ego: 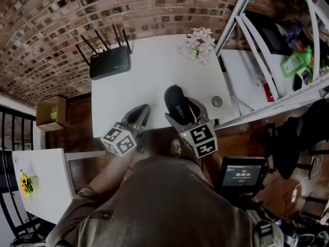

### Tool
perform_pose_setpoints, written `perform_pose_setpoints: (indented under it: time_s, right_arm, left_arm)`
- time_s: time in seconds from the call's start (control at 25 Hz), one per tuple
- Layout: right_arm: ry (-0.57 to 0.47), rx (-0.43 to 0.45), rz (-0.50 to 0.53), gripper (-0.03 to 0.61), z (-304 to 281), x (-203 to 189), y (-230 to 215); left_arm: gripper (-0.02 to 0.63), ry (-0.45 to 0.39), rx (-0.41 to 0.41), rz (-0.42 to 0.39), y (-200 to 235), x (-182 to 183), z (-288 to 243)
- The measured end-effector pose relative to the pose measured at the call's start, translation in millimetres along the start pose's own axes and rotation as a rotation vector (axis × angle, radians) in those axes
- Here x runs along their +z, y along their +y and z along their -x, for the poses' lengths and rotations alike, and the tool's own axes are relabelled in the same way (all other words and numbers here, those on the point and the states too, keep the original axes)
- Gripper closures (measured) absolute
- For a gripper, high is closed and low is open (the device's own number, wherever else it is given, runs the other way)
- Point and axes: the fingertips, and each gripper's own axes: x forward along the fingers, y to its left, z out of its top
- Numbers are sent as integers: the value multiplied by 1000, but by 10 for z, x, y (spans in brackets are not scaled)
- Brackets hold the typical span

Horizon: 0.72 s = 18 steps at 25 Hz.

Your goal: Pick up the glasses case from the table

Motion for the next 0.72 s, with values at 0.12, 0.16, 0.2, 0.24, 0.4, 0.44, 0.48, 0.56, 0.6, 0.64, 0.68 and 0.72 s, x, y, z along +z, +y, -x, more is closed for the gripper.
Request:
perform_pose_setpoints:
  time_s: [0.12,0.16,0.2,0.24,0.4,0.44,0.48,0.56,0.6,0.64,0.68,0.72]
  right_arm:
    - [-6,0,0,204,89,-31,136]
    - [-8,0,-1,204,115,-34,169]
    - [-11,0,-1,204,139,-35,199]
    - [-12,1,-1,204,161,-36,224]
    - [-26,-6,-5,204,237,-34,271]
    - [-31,-10,-5,204,255,-35,267]
    - [-36,-15,-6,204,271,-31,261]
    - [-41,-21,-9,206,301,-24,248]
    - [-43,-23,-11,206,314,-19,239]
    - [-44,-24,-12,206,325,-15,229]
    - [-44,-26,-13,206,335,-14,218]
    - [-44,-28,-13,206,343,-16,206]
  left_arm:
    - [612,3,3,3,-40,-30,147]
    - [612,4,3,3,-56,-39,181]
    - [612,6,1,2,-73,-48,208]
    - [612,7,-1,1,-89,-57,228]
    - [612,8,-12,-3,-162,-90,256]
    - [612,8,-16,-3,-186,-94,252]
    - [612,9,-21,-4,-211,-96,245]
    - [612,10,-29,-5,-255,-94,226]
    - [612,10,-34,-6,-273,-92,213]
    - [612,11,-38,-7,-288,-91,198]
    - [612,11,-41,-9,-300,-90,183]
    - [612,12,-45,-11,-310,-92,168]
